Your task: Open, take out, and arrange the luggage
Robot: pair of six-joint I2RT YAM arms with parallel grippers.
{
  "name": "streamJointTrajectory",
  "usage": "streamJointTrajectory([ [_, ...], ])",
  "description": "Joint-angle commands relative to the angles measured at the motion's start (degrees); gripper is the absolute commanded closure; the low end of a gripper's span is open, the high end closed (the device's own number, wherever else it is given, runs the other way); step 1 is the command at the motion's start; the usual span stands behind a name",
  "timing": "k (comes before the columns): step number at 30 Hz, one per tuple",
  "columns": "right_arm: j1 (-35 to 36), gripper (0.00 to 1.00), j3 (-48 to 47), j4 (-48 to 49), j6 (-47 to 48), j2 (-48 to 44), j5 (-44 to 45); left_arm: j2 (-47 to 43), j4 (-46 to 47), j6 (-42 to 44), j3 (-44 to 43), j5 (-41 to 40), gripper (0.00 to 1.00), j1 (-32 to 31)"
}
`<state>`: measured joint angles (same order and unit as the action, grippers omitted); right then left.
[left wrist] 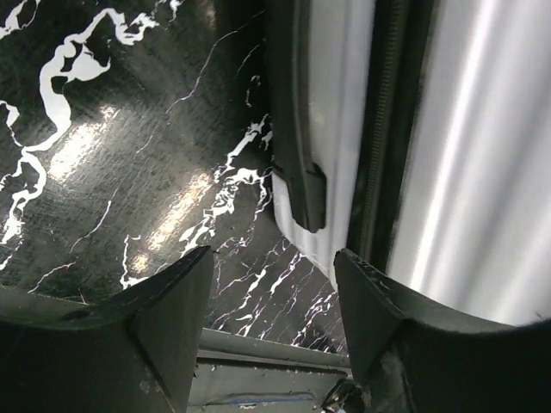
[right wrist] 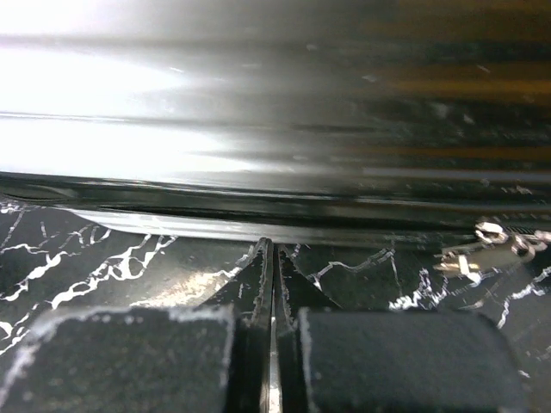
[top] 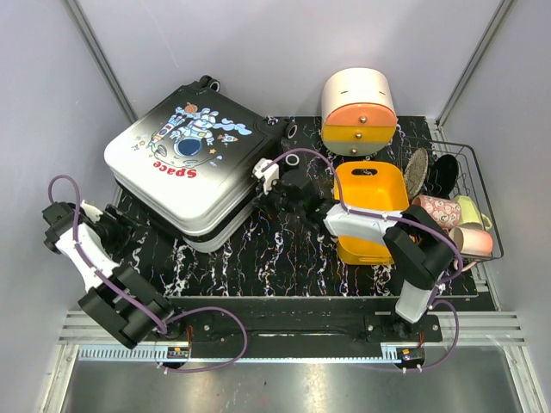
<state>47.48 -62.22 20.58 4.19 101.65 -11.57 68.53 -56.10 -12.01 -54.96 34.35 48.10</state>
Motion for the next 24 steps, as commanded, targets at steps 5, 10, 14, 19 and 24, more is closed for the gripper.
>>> streamJointTrajectory([
  [5, -7.0, 0.99, -0.1, -5.5, -5.3, -5.1, -2.9, 6.8, 12.2, 0.2, 2.7, -0.5, 0.38, -3.0],
  [10, -10.6, 0.81, 1.0, -8.4, -5.4, -7.9, -4.3, 9.4, 16.7, -2.7, 3.5, -2.5, 0.38, -8.2],
  [14, -12.0, 0.65, 3.0, -9.1, -4.6, -11.2, -4.6, 12.1, 19.1, -4.5, 3.9, -5.2, 0.39, -9.9],
  [19, -12.9, 0.53, 5.7, -8.9, -2.8, -13.7, -3.7, 16.6, 21.6, -4.3, 3.2, -9.6, 0.41, -11.9],
  [24, -13.6, 0.38, 6.6, -8.8, -2.1, -13.9, -1.2, 21.6, 24.2, -4.5, 1.3, -10.4, 0.44, -15.2],
])
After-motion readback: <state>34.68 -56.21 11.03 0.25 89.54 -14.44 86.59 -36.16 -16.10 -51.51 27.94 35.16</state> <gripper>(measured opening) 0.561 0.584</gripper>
